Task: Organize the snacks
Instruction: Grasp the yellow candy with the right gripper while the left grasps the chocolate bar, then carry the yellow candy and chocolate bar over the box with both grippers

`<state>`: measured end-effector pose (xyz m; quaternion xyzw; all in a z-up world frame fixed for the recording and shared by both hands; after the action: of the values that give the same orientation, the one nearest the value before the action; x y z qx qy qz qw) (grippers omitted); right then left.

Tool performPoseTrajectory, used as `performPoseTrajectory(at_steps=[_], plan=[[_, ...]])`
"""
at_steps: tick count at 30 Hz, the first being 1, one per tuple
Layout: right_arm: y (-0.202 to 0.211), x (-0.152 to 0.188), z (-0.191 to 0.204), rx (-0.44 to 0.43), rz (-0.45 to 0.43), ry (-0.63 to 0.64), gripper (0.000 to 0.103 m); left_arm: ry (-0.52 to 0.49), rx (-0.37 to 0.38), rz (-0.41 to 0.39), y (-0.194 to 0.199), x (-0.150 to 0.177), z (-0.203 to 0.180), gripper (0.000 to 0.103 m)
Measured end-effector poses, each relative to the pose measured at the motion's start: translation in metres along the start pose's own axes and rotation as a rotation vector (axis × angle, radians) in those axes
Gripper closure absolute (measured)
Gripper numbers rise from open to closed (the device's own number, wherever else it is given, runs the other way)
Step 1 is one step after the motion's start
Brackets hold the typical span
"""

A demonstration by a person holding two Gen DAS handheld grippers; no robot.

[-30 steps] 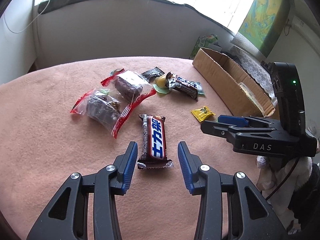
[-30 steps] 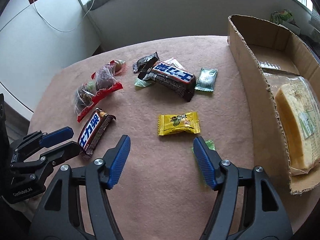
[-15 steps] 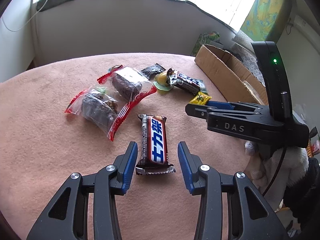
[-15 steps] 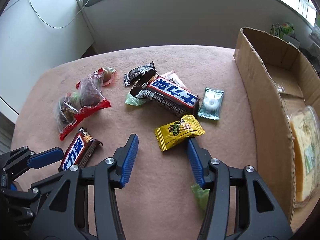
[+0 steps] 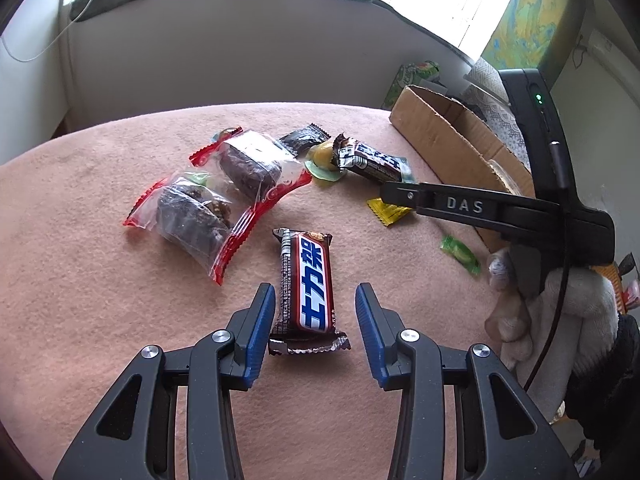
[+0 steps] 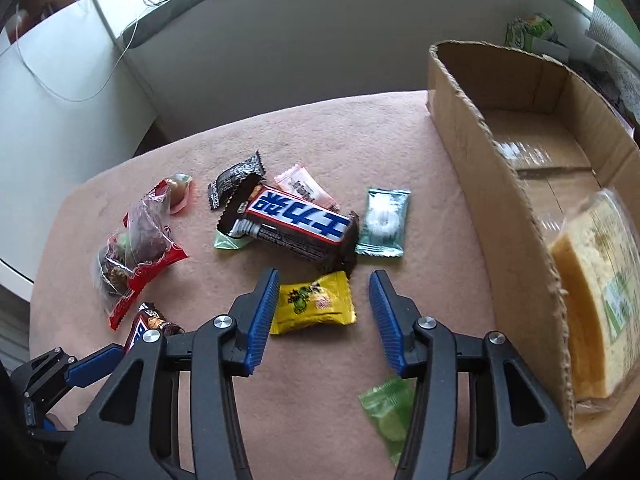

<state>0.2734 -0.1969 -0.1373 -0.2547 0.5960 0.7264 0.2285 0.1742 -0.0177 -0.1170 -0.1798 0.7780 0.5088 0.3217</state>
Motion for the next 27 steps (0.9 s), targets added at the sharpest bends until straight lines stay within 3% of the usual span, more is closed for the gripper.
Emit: performPoseTrajectory(at_steps=[6, 13, 17, 19, 27], plan=[[-0.004, 0.005, 0.025, 0.023, 0.004, 0.174, 0.052, 0.003, -0.001, 0.012, -0.005, 0.000, 0.001, 0.063], [0.001, 0.014, 0.034, 0.026, 0.016, 0.284, 0.055, 0.006, -0.010, 0.019, -0.014, 0.001, 0.002, 0.065], [0.003, 0.016, 0.036, 0.005, 0.027, 0.303, 0.059, -0.014, -0.021, 0.011, -0.017, 0.000, 0.001, 0.074], [0.007, 0.021, 0.036, -0.001, 0.028, 0.319, 0.066, -0.022, -0.024, 0.005, -0.018, -0.001, 0.000, 0.076], [0.016, 0.028, 0.029, -0.026, 0.011, 0.280, 0.069, -0.007, -0.015, -0.012, -0.017, -0.001, 0.004, 0.076]])
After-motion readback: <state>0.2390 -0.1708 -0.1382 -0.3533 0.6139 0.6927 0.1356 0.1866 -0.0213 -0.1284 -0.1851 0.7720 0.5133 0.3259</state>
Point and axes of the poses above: each gripper's, at about its wrist camera, not at the fingertips, and y roughly against the way its jaws point, z to its left, x to its underside, the point moved 3 cm from there along -y, roughly the way its jaws point, and after that the axes turned 8 degrees about -z, right-handed, at the moved point
